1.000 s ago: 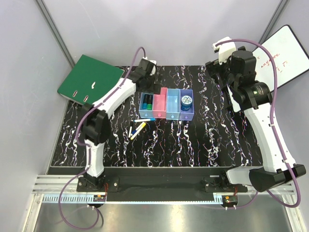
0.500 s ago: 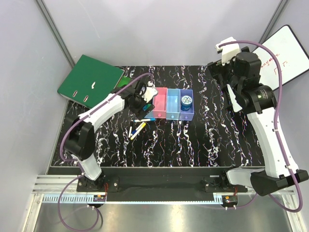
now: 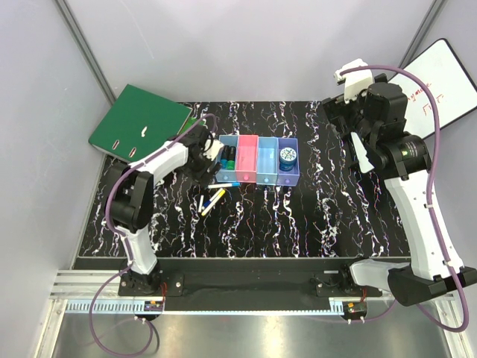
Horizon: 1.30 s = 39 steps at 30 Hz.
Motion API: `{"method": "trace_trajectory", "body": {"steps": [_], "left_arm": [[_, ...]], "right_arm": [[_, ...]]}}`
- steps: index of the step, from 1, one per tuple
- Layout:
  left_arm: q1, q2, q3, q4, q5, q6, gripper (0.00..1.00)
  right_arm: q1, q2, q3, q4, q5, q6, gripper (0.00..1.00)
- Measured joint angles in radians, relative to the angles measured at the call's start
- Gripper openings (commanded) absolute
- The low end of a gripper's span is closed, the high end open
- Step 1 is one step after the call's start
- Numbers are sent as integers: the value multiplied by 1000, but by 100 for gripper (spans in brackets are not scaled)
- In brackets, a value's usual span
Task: Sort the stationery into containers
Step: Pick up the pen from the center of the board.
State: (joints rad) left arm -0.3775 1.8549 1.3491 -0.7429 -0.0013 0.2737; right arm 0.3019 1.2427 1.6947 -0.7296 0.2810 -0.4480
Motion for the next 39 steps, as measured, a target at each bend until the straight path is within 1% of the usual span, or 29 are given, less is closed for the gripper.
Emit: {"method": "trace_trajectory", "body": {"steps": [8,12,14,16,17,19,20,21,23,24,29,30,31,32,39], "left_arm": [[10,36,0,-26,37,-64,82],[10,52,0,-27,67,-90,79],[10,60,0,-27,75,-100,73],[10,68,0,-27,79,-112,71],[10,74,0,-27,80,-118,65],[10,87,0,-27,84,-128,59],[10,94,0,-27,85,-132,53],[10,98,2,-31,82,-136,42],[10,99,5,-30,84,-145,33],[10,101,5,-30,85,-146,24],[11,104,7,-31,86,-153,12],[11,104,7,-31,86,-152,6],[11,104,7,-32,86,-152,3],[11,104,7,-33,86,-151,0],[12,99,7,-35,86,-143,0]], "right_arm": [[0,0,0,-2,-6,0,100],[0,0,1,-2,-11,0,100],[0,0,2,-2,-11,0,100],[0,0,2,-2,-11,0,100],[0,0,2,-2,-11,0,100],[0,0,2,-2,-11,0,100],[0,0,2,-2,-11,0,100],[0,0,3,-2,-11,1,100],[0,0,5,-2,-11,1,100],[0,0,5,-2,-11,1,100],[0,0,10,-2,-12,1,100],[0,0,11,-2,-12,1,100],[0,0,11,-2,-12,1,100],[0,0,12,-2,-12,1,100],[0,0,12,-2,-12,1,100]]}}
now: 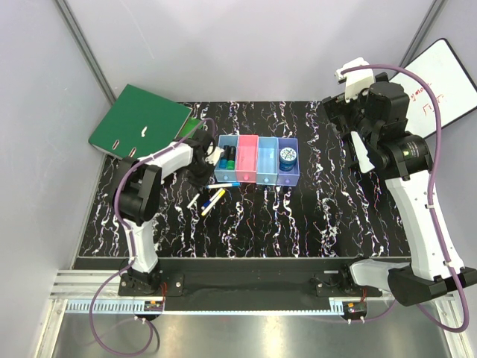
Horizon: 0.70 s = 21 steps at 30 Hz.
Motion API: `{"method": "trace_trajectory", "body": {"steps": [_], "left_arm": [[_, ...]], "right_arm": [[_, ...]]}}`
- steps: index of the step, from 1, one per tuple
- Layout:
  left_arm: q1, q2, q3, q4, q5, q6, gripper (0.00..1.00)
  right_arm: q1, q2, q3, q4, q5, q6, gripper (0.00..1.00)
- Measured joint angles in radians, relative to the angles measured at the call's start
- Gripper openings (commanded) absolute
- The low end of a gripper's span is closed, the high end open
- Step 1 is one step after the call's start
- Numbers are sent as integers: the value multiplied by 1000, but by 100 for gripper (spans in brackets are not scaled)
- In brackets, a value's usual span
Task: Sort the stationery into containers
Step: Pick up the pen from the center of the board, then place the pen in the storage box.
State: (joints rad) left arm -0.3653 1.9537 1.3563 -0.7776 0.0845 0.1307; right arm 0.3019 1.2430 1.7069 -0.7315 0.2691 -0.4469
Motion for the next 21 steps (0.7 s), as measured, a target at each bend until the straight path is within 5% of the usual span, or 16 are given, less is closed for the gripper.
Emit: {"method": "trace_trajectory", "body": {"steps": [10,21], "left_arm": [[19,-94,213,-109,64,-29,0],[18,-14,572,-95,383,-226,0]], "right_arm": [[0,0,0,0,0,0,100],[0,0,0,0,0,-1,100]]}}
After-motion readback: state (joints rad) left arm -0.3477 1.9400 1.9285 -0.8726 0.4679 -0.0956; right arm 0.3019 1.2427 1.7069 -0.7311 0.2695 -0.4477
